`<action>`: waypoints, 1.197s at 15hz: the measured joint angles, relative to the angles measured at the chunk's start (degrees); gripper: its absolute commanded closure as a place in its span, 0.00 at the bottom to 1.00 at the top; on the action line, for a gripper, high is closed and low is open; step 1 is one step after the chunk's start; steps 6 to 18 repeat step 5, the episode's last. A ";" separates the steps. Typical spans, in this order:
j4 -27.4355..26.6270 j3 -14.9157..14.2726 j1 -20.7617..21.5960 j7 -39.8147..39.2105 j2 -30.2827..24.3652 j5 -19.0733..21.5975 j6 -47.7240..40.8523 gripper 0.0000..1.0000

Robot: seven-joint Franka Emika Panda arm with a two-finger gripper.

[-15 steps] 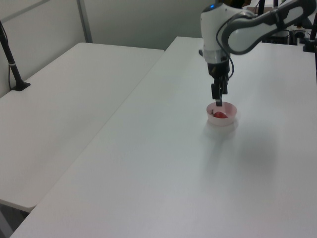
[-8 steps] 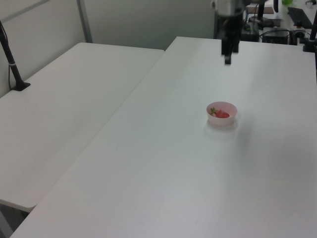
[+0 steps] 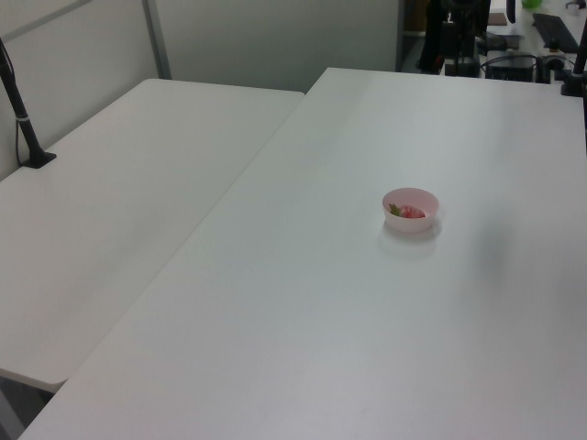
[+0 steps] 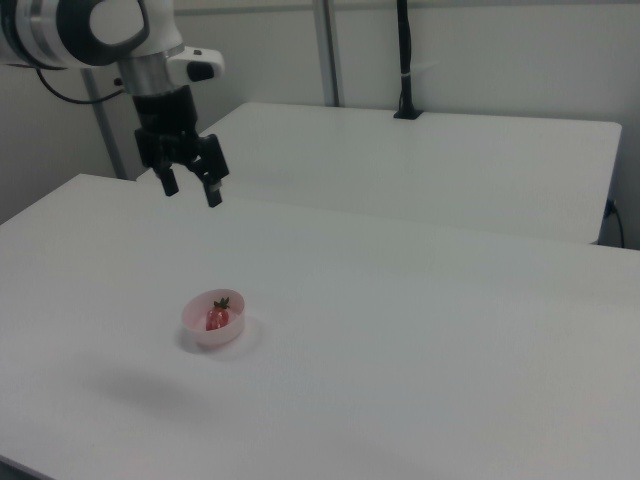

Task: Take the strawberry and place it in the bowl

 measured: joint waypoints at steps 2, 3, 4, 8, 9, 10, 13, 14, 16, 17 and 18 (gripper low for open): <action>0.03 -1.59 -0.01 -3.24 0.03 0.56 2.66 0.00; 0.03 -2.13 -0.02 -4.21 0.07 0.67 3.62 0.00; 0.03 -2.36 -0.02 -4.68 0.14 0.75 4.26 0.00; 0.04 -2.39 -0.01 -4.73 0.21 0.81 4.72 0.00; 0.04 -2.39 -0.01 -4.73 0.21 0.81 4.72 0.00; 0.04 -2.39 -0.01 -4.73 0.21 0.81 4.72 0.00; 0.04 -2.39 -0.01 -4.73 0.21 0.81 4.72 0.00; 0.04 -2.39 -0.01 -4.73 0.21 0.81 4.72 0.00; 0.04 -2.39 -0.01 -4.73 0.21 0.81 4.72 0.00; 0.04 -2.39 -0.01 -4.73 0.21 0.81 4.72 0.00; 0.04 -2.39 -0.01 -4.73 0.21 0.81 4.72 0.00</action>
